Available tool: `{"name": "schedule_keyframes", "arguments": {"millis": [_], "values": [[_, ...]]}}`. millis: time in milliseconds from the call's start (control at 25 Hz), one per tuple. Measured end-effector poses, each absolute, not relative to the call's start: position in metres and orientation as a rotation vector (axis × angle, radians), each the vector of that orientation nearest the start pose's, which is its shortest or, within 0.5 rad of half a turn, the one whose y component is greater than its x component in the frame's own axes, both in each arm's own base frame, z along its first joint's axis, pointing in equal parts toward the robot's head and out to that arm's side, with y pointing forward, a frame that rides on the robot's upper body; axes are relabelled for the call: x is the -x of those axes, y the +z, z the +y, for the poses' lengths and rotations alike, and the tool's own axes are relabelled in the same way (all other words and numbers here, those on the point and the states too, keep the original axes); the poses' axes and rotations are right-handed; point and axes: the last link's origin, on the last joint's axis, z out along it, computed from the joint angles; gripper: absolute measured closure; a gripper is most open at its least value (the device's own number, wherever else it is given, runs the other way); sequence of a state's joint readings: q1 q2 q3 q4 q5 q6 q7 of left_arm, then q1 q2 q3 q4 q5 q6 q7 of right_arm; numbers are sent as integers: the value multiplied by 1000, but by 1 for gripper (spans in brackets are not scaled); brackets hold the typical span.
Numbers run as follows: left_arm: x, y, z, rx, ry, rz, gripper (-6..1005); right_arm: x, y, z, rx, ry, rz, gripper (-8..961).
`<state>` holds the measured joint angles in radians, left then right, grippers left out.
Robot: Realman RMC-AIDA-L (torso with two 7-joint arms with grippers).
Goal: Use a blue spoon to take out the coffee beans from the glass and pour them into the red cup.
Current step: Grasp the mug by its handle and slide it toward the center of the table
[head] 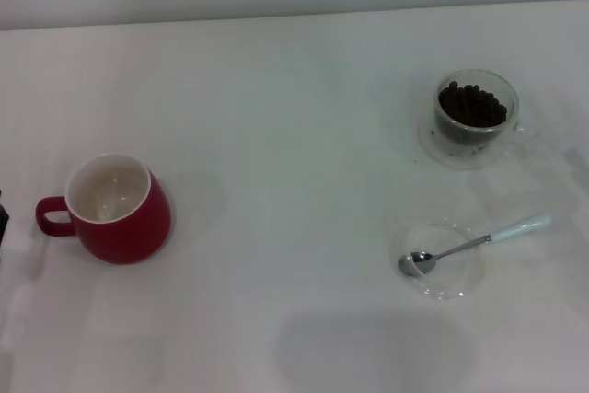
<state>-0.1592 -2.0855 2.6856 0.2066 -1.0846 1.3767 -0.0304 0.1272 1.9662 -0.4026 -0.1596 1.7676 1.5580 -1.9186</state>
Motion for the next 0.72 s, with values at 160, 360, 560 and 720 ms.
{"name": "schedule_keyframes", "arguments": {"millis": [160,360,560,720], "values": [[361,-37,211,1646,-610,-504,367,-403,59,209,1554,1193,1141,290],[365,-37,197,1648,-595,-500,349,-404,55,209,1537,1188,1159,290],[370,-39,194,1665,-565,-519,263,-403,49,211,1531,1183,1176,290],[372,-45,196,1701,-538,-539,163,-401,45,213,1548,1178,1180,291]]}}
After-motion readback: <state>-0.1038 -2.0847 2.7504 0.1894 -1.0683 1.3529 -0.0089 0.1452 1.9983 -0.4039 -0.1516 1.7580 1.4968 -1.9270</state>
